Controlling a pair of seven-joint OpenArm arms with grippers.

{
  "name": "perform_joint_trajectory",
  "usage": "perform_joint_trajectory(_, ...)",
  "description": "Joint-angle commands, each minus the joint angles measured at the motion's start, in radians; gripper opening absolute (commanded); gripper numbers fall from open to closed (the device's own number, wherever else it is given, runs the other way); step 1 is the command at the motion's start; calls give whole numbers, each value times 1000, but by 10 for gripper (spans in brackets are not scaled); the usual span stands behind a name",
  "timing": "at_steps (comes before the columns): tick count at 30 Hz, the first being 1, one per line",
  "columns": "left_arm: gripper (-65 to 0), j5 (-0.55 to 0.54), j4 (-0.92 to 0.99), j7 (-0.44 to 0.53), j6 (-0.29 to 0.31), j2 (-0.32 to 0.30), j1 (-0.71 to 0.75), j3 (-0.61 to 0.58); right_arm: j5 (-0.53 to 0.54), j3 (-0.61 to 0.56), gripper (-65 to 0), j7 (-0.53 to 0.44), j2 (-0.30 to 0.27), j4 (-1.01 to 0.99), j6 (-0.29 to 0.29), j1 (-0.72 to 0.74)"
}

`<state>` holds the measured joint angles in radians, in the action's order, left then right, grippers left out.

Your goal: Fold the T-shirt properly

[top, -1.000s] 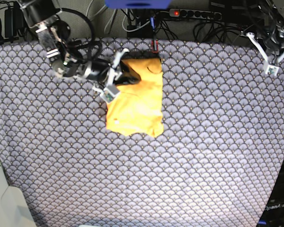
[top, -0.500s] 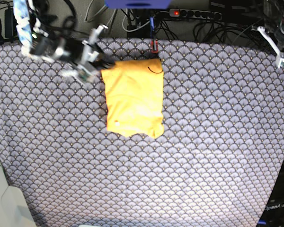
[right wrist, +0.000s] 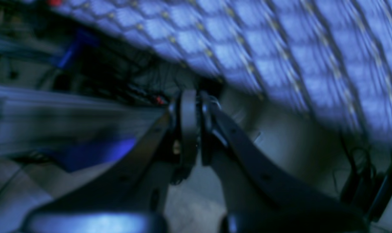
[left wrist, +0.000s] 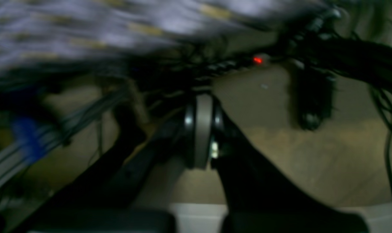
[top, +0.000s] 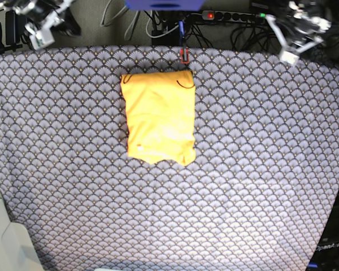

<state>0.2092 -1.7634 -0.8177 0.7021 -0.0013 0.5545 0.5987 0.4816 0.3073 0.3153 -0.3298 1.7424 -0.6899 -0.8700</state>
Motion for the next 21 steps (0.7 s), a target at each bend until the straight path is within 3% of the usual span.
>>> perform_joint_trajectory(1, -650, 39, 30, 42, -4, 17, 6, -9, -14, 25, -645, -40, 13, -38, -8, -16)
perform_joint_trajectory(5, -650, 203, 247, 257, -4, 102, -1, -12, -140, 95, -645, -193, 71, -281, -8, -10)
perform_joint_trajectory(10, -650, 286, 498, 412, -4, 131, -29, -9, -274, 146, -650, -419, 88, -665, -8, 91)
perform_joint_trajectory(14, -650, 289, 653, 462, -4, 125, -66, -9, -386, 212, -650, -580, 77, -1010, -8, 228)
perform_joint_trajectory(21, -650, 292, 977, 636, -4, 93, -141, -15, -582, 254, -650, -899, -9, -1623, -8, 456)
